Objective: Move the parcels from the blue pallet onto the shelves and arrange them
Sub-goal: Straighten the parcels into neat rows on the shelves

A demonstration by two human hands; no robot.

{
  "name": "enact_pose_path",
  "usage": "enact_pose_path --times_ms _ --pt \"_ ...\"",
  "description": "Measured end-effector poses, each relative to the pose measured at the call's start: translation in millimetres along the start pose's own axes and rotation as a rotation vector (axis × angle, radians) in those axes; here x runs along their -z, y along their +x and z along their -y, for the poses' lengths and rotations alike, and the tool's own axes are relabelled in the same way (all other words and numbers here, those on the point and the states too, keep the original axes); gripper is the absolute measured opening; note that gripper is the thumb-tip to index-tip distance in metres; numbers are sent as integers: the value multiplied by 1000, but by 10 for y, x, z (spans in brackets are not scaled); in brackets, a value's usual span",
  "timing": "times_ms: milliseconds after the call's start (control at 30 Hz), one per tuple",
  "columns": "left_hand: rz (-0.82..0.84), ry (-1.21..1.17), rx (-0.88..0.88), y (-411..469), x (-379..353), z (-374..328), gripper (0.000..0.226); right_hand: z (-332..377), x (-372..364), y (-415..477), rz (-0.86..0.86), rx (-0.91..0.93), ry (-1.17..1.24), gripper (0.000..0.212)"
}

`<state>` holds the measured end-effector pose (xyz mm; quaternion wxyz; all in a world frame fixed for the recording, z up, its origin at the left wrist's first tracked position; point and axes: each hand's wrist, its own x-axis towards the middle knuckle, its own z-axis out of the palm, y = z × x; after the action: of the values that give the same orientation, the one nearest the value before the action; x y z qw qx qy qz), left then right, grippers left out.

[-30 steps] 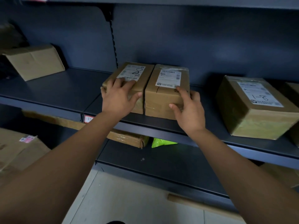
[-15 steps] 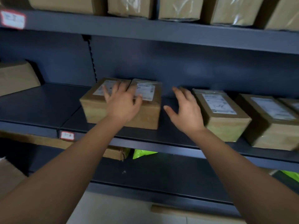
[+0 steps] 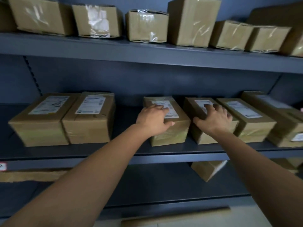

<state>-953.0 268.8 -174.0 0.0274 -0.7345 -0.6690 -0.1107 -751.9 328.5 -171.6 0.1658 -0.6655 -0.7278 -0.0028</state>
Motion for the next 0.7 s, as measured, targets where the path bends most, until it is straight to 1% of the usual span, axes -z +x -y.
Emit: enact_pose_path --times_ms 100,167,333,700 --pt "20 23 -4 63 -73 -52 57 -249 -81 60 108 -24 -52 76" --pt "17 31 3 75 -94 -46 52 -335 -143 63 136 -4 -61 75" --pt "16 50 2 51 -81 -6 50 -254 -163 -15 65 115 -111 68" --pt "47 112 72 -224 67 480 47 318 -321 -209 -7 265 -50 62"
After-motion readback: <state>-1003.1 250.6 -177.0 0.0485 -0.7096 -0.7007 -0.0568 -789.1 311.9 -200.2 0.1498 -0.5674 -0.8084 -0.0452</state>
